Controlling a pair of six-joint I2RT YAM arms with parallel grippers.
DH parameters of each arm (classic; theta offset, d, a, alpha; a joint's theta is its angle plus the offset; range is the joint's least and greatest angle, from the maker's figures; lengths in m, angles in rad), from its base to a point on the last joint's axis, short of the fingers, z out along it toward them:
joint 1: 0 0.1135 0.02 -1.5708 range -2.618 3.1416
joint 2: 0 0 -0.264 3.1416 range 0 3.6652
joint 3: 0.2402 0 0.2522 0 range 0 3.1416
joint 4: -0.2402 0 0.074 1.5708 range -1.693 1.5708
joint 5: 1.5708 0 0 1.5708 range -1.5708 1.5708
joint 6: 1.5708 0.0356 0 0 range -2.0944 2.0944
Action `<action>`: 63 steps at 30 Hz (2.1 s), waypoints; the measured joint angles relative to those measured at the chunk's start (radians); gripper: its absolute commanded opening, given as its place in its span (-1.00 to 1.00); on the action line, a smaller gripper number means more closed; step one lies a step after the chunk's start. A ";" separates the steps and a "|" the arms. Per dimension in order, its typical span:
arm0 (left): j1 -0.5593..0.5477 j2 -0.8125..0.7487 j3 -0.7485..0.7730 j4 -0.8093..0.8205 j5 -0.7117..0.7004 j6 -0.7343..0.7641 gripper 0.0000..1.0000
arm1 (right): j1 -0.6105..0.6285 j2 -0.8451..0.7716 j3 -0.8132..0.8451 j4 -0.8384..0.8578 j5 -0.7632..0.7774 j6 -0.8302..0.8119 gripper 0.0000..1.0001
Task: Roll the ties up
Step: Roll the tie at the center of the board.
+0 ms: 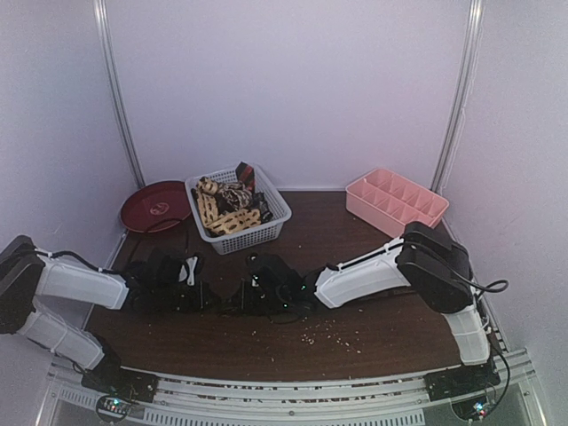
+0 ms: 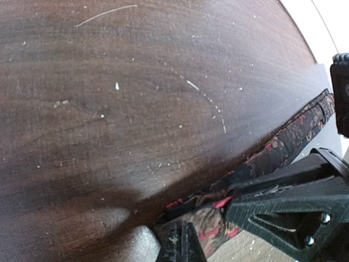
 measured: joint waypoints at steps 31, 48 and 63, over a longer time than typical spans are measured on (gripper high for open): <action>-0.018 0.118 -0.009 0.150 0.122 -0.022 -0.88 | -0.014 -0.040 -0.043 -0.052 0.044 -0.113 -0.90; -0.032 0.129 -0.009 0.174 0.096 -0.035 -0.87 | -0.011 -0.102 -0.054 -0.113 0.108 -0.163 -0.74; -0.033 0.129 0.007 0.145 0.077 -0.034 -0.87 | 0.005 -0.030 0.047 -0.196 0.130 -0.190 -0.92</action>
